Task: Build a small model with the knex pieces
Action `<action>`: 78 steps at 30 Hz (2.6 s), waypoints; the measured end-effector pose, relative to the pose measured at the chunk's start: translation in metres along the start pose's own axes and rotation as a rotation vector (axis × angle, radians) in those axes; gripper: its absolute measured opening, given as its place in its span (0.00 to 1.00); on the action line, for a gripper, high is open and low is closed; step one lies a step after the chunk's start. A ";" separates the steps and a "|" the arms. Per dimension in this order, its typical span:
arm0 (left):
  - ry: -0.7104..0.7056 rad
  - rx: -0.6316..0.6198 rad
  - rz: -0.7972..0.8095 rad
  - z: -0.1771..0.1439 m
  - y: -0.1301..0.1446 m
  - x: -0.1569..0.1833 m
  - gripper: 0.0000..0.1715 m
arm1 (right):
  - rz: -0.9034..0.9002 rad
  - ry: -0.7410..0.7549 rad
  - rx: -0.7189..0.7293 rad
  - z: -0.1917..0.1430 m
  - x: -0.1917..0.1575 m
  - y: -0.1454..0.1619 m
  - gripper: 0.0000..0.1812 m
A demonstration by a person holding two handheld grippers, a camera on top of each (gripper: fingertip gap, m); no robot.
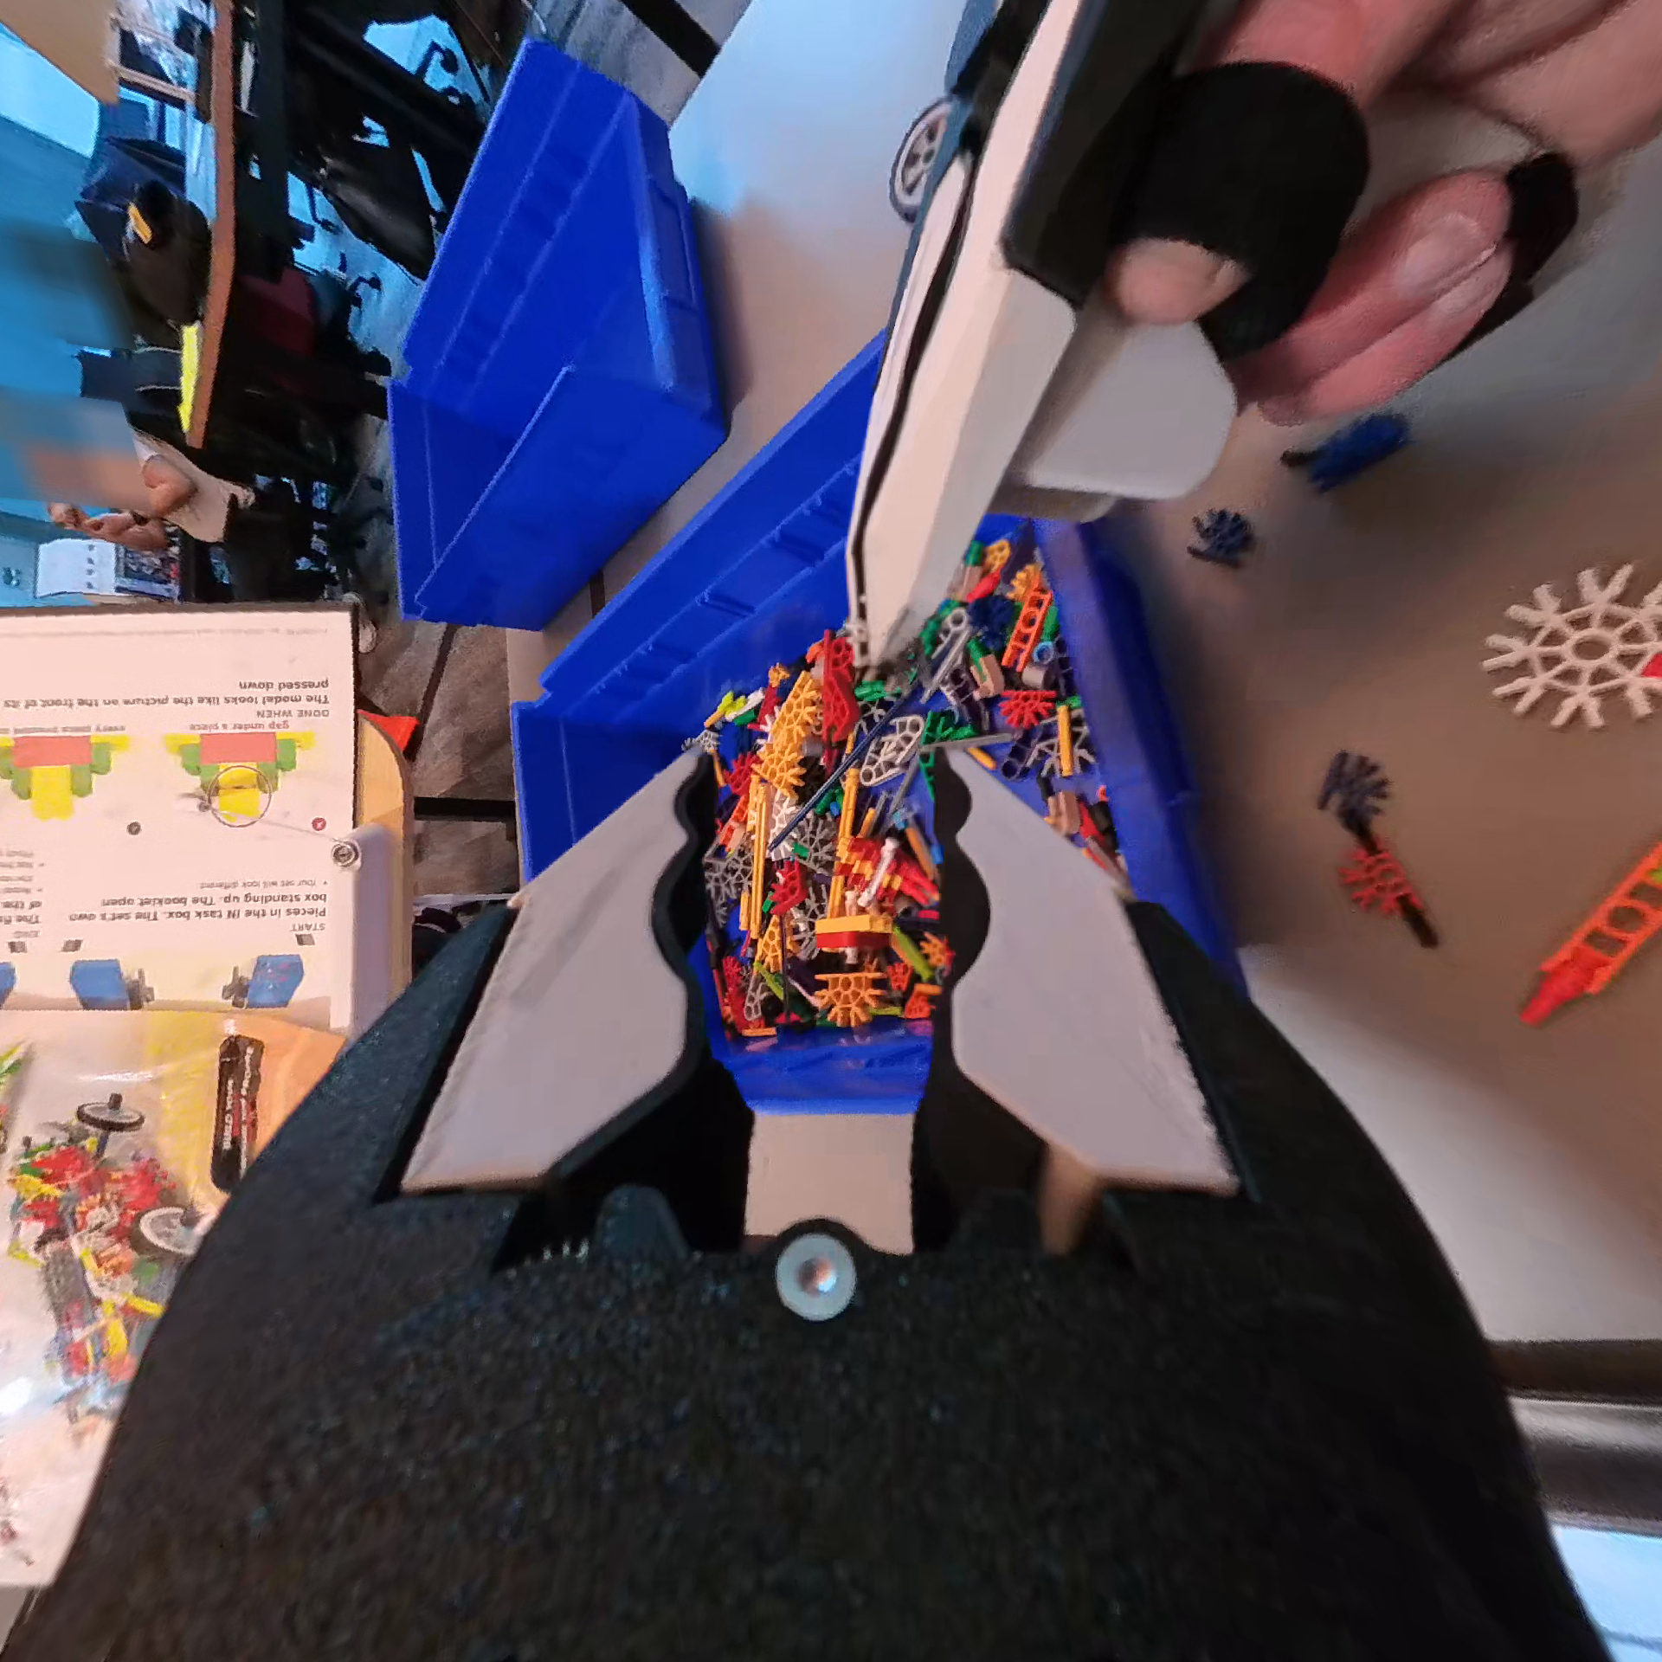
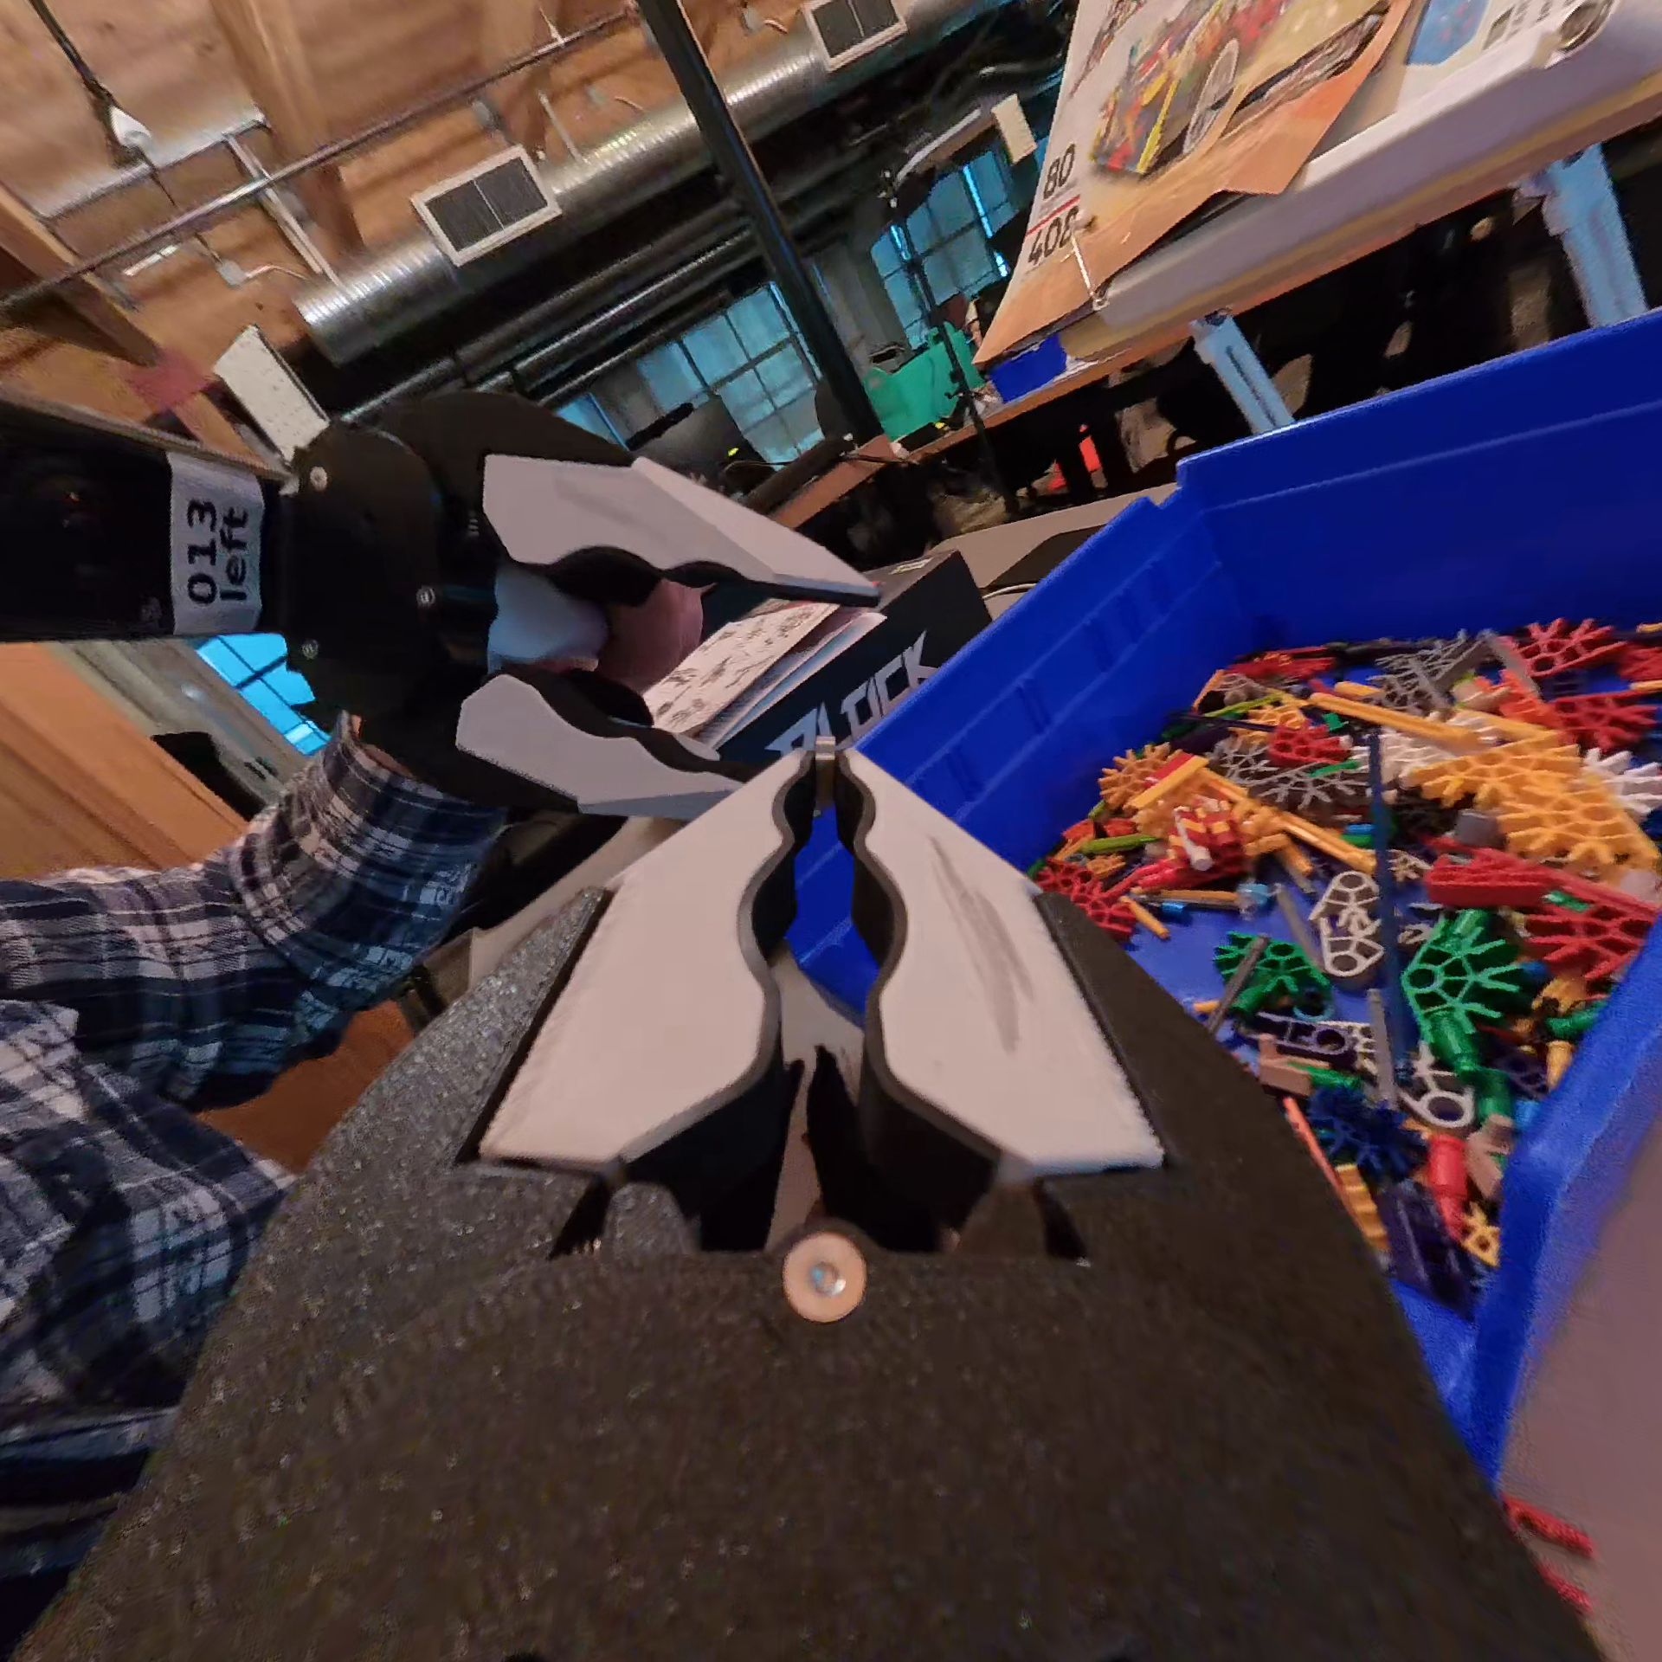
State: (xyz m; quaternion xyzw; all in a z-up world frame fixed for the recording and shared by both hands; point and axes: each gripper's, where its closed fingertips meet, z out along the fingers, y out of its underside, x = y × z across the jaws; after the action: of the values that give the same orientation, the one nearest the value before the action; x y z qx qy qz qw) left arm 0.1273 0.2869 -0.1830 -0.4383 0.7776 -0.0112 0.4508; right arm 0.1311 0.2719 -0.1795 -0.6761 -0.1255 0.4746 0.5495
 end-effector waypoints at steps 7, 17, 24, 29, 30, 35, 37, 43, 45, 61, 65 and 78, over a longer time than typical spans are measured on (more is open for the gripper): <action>-0.094 0.000 -0.018 -0.020 -0.011 0.026 0.25 | 0.084 -0.105 -0.001 -0.009 -0.027 0.004 0.01; -0.222 0.038 -0.174 -0.041 -0.022 0.050 0.23 | 0.171 -0.216 -0.025 -0.008 -0.065 0.019 0.01; -0.266 0.087 -0.275 -0.057 -0.031 0.081 0.19 | 0.166 -0.271 -0.099 -0.009 -0.089 0.040 0.01; -0.331 0.108 -0.394 -0.070 -0.039 0.103 0.14 | 0.168 -0.338 -0.171 -0.016 -0.110 0.058 0.01; -0.341 0.116 -0.422 -0.072 -0.041 0.108 0.14 | 0.165 -0.350 -0.189 -0.018 -0.114 0.063 0.01; -0.408 0.112 -0.514 -0.076 -0.043 0.131 0.14 | 0.190 -0.382 -0.258 -0.025 -0.125 0.085 0.01; -0.447 0.100 -0.494 -0.080 -0.043 0.133 0.12 | 0.210 -0.402 -0.267 -0.027 -0.130 0.089 0.01; -0.509 0.121 -0.517 -0.085 -0.046 0.138 0.15 | 0.188 -0.421 -0.311 -0.026 -0.143 0.100 0.01; -0.517 0.132 -0.534 -0.088 -0.044 0.138 0.13 | 0.190 -0.425 -0.318 -0.026 -0.145 0.102 0.01; -0.541 0.176 -0.650 -0.099 -0.017 0.133 0.09 | 0.348 -0.444 -0.323 0.002 -0.147 0.107 0.01; -0.535 0.181 -0.664 -0.100 -0.014 0.133 0.09 | 0.364 -0.442 -0.323 0.005 -0.146 0.107 0.01; -0.504 0.144 -0.585 -0.099 -0.016 0.146 0.12 | 0.181 -0.409 -0.521 0.002 -0.142 0.124 0.01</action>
State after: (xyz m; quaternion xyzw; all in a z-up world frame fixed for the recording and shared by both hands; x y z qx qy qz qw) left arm 0.0370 0.1385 -0.2190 -0.5976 0.4819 -0.0860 0.6350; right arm 0.0124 0.1297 -0.2152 -0.6929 -0.2896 0.5993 0.2775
